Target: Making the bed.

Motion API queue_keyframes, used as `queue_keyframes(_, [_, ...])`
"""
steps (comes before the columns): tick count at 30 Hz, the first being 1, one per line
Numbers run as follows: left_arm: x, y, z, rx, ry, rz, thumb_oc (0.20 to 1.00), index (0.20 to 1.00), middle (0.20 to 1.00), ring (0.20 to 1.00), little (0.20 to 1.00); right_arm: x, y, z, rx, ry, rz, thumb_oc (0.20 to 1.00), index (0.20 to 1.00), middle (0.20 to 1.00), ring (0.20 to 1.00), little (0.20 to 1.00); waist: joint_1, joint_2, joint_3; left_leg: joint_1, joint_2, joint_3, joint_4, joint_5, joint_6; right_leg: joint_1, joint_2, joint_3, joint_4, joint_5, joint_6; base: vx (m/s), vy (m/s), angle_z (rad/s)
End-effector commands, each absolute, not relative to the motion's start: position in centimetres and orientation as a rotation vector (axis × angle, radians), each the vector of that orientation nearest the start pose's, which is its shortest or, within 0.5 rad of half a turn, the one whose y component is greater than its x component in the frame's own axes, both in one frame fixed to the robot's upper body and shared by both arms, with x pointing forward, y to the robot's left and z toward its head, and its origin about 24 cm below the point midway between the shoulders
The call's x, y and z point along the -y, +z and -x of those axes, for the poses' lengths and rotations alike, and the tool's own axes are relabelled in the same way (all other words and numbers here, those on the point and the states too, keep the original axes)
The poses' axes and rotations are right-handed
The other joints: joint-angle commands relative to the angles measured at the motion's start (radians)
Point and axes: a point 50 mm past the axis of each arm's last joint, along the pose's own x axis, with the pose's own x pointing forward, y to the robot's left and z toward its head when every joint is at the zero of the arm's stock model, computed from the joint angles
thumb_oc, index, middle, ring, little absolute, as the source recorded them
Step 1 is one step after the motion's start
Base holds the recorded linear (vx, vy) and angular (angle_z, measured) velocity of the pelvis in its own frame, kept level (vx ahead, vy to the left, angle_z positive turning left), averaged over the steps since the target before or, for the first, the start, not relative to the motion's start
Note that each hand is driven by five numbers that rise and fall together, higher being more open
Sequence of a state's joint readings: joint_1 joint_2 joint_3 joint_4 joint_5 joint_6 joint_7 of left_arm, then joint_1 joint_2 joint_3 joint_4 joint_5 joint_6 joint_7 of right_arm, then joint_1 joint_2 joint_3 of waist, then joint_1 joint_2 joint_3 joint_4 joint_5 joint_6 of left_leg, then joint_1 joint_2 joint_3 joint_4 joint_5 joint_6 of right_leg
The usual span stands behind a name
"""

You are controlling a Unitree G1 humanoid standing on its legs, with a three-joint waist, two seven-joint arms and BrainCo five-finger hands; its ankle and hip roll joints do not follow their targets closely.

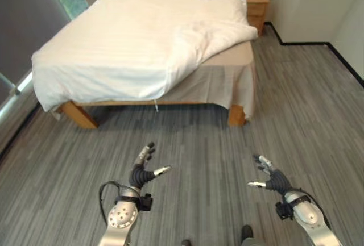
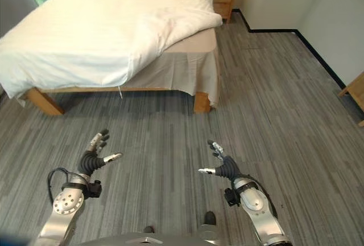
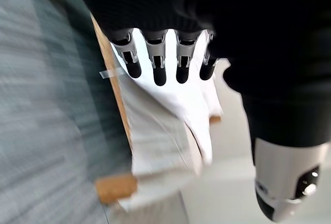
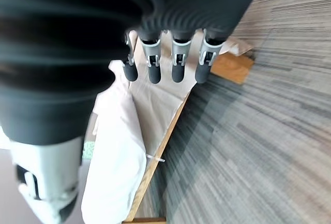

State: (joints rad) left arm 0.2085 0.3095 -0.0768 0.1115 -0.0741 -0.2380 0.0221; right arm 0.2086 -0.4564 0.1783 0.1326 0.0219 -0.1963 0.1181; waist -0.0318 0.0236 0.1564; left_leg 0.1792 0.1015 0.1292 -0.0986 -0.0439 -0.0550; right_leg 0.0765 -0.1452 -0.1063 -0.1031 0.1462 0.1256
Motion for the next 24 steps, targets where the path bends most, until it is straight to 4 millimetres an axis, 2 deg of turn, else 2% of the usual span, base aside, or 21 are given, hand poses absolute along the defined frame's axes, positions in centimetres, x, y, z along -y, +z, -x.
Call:
queue_keyframes(1, [-20.4,1.9,-21.8,0.014,-0.066,-0.26,1.0,1.0,1.0,1.0,1.0,20.1,1.5,-21.0,-0.063,0.285,0.359,1.0,1.0,1.0,1.0,1.0,-0.006,-0.034,-0.013,-0.025,-0.013,0.036,0.011,0.024,-0.028,0.025,-0.037,-0.028,0.016,-0.109,0.042,0.0,0.0,0.0])
queue_keyframes(4, [-20.1,1.9,-21.9,0.017,-0.069,-0.246,1.0,1.0,1.0,1.0,1.0,20.0,1.7,-21.3,-0.051,0.289,0.365,1.0,1.0,1.0,1.0,1.0,-0.009,-0.031,-0.012,-0.022,-0.016,0.037,0.011,0.02,-0.022,0.017,-0.033,-0.009,0.016,-0.106,0.042,0.04,0.008,-0.09])
queue_keyframes(7, [-20.0,2.2,-22.1,0.026,-0.092,-0.264,1.0,1.0,1.0,1.0,1.0,20.1,2.7,-21.8,-0.005,0.29,0.452,1.0,1.0,1.0,1.0,1.0,-0.007,-0.034,-0.001,-0.021,-0.028,0.048,0.011,0.018,-0.006,0.011,-0.037,0.008,0.016,-0.096,0.046,0.03,0.061,-0.29])
queue_keyframes(8, [-19.7,2.5,-22.3,0.032,-0.122,-0.28,1.0,1.0,1.0,1.0,1.0,20.6,3.2,-21.9,0.016,0.259,0.522,1.0,1.0,1.0,1.0,1.0,-0.014,-0.034,0.018,-0.03,-0.032,0.044,0.011,0.015,0.007,-0.035,-0.038,0.004,0.122,-0.114,0.052,-0.02,0.073,-0.26])
queue_keyframes(9, [-19.7,2.5,-22.4,0.032,-0.122,-0.28,1.0,1.0,1.0,1.0,1.0,20.6,3.2,-21.9,0.016,0.258,0.522,1.0,1.0,1.0,1.0,1.0,-0.013,-0.035,0.016,-0.033,-0.033,0.045,0.011,0.015,0.008,-0.046,-0.039,0.007,0.137,-0.122,0.052,-0.03,0.114,-0.15])
queue_keyframes(10, [-19.7,2.7,-22.4,0.035,-0.133,-0.29,1.0,1.0,1.0,1.0,1.0,20.7,3.3,-21.9,0.022,0.249,0.538,1.0,1.0,1.0,1.0,1.0,-0.02,-0.034,0.029,-0.032,-0.03,0.044,0.011,0.01,0.014,-0.099,-0.033,0.009,0.23,-0.114,0.064,-0.05,0.148,-0.09])
queue_keyframes(11, [-20.0,2.8,-22.5,0.032,-0.138,-0.309,1.0,1.0,1.0,1.0,1.0,20.5,3.6,-22.2,0.037,0.251,0.566,1.0,1.0,1.0,1.0,1.0,-0.027,-0.028,0.06,-0.026,-0.032,0.058,0.011,-0.006,0.026,-0.234,-0.052,0.008,0.453,-0.031,0.121,-0.02,0.207,-0.13])
queue_keyframes(12, [-20.0,2.7,-22.7,0.028,-0.133,-0.315,1.0,1.0,1.0,1.0,1.0,20.3,3.8,-22.5,0.052,0.248,0.569,1.0,1.0,1.0,1.0,1.0,-0.017,-0.019,0.07,-0.016,-0.03,0.077,0.011,-0.016,0.029,-0.283,-0.083,-0.03,0.525,0.01,0.135,0.04,0.222,-0.53])
queue_keyframes(14, [-20.3,2.6,-22.7,0.019,-0.117,-0.316,1.0,1.0,1.0,1.0,1.0,20.3,4.1,-22.8,0.066,0.232,0.55,1.0,1.0,1.0,1.0,1.0,-0.014,-0.008,0.082,0.008,-0.027,0.091,0.011,-0.038,0.029,-0.336,-0.144,-0.152,0.576,0.001,0.128,0.22,0.128,-0.68])
queue_keyframes(15, [-20.4,2.4,-22.5,0.008,-0.114,-0.318,1.0,1.0,1.0,1.0,1.0,20.2,4.2,-22.7,0.07,0.233,0.542,1.0,1.0,1.0,1.0,1.0,-0.025,-0.012,0.078,0.023,-0.028,0.097,0.011,-0.052,0.026,-0.349,-0.128,-0.189,0.538,-0.031,0.116,0.31,0.029,-0.12])
queue_keyframes(16, [-20.5,2.3,-22.4,0.001,-0.114,-0.315,1.0,1.0,1.0,1.0,1.0,20.2,4.2,-22.6,0.07,0.238,0.536,1.0,1.0,1.0,1.0,1.0,-0.04,-0.012,0.078,0.035,-0.028,0.091,0.011,-0.059,0.023,-0.361,-0.095,-0.179,0.493,-0.053,0.107,0.38,-0.051,0.06])
queue_keyframes(17, [-20.6,1.8,-22.3,-0.017,-0.108,-0.314,1.0,1.0,1.0,1.0,1.0,20.3,4.0,-22.2,0.063,0.238,0.514,1.0,1.0,1.0,1.0,1.0,-0.065,-0.016,0.081,0.054,-0.034,0.074,0.011,-0.069,0.018,-0.374,-0.031,-0.156,0.378,-0.068,0.082,0.36,-0.111,-0.04])
queue_keyframes(18, [-20.6,1.8,-22.3,-0.016,-0.108,-0.307,1.0,1.0,1.0,1.0,1.0,20.5,3.8,-22.0,0.049,0.236,0.508,1.0,1.0,1.0,1.0,1.0,-0.076,-0.023,0.085,0.065,-0.042,0.059,0.011,-0.082,0.008,-0.36,-0.012,-0.148,0.253,-0.056,0.073,0.54,-0.211,0.06])
queue_keyframes(19, [-20.5,1.6,-22.5,-0.026,-0.117,-0.314,1.0,1.0,1.0,1.0,1.0,20.7,3.6,-21.7,0.04,0.229,0.512,1.0,1.0,1.0,1.0,1.0,-0.093,-0.03,0.084,0.084,-0.046,0.037,0.011,-0.103,-0.012,-0.373,-0.026,-0.119,0.072,-0.002,0.075,0.4,-0.17,0.2])
queue_keyframes(20, [-20.5,1.6,-22.5,-0.026,-0.117,-0.313,1.0,1.0,1.0,1.0,1.0,20.7,3.6,-21.7,0.04,0.228,0.513,1.0,1.0,1.0,1.0,1.0,-0.095,-0.025,0.086,0.087,-0.041,0.036,0.011,-0.106,-0.013,-0.355,-0.019,-0.126,0.043,0.013,0.075,0.56,-0.251,0.59])
queue_keyframes(21, [-20.3,1.4,-22.8,-0.03,-0.108,-0.318,1.0,1.0,1.0,1.0,1.0,20.7,3.4,-21.7,0.032,0.223,0.519,1.0,1.0,1.0,1.0,1.0,-0.107,-0.019,0.082,0.125,-0.031,0.032,0.011,-0.138,-0.033,-0.399,-0.043,-0.101,0.019,0.039,0.097,0.48,-0.221,0.74])
queue_keyframes(23, [-20.2,1.3,-22.6,-0.031,-0.118,-0.308,1.0,1.0,1.0,1.0,1.0,20.7,3.1,-21.4,0.013,0.235,0.524,1.0,1.0,1.0,1.0,1.0,-0.11,-0.014,0.069,0.187,-0.018,0.03,0.011,-0.156,-0.044,-0.366,-0.035,-0.104,0.043,0.058,0.081,0.69,-0.399,0.53])
queue_keyframes(24, [-19.2,1.2,-22.5,-0.032,-0.135,-0.238,1.0,1.0,1.0,1.0,1.0,21.0,3.6,-21.8,0.026,0.25,0.538,1.0,1.0,1.0,1.0,1.0,-0.102,0.02,0.085,0.054,0.054,0.019,0.355,0.078,-0.096,-0.26,0.018,-0.132,0.035,0.032,0.012,0.65,-0.603,0.28])
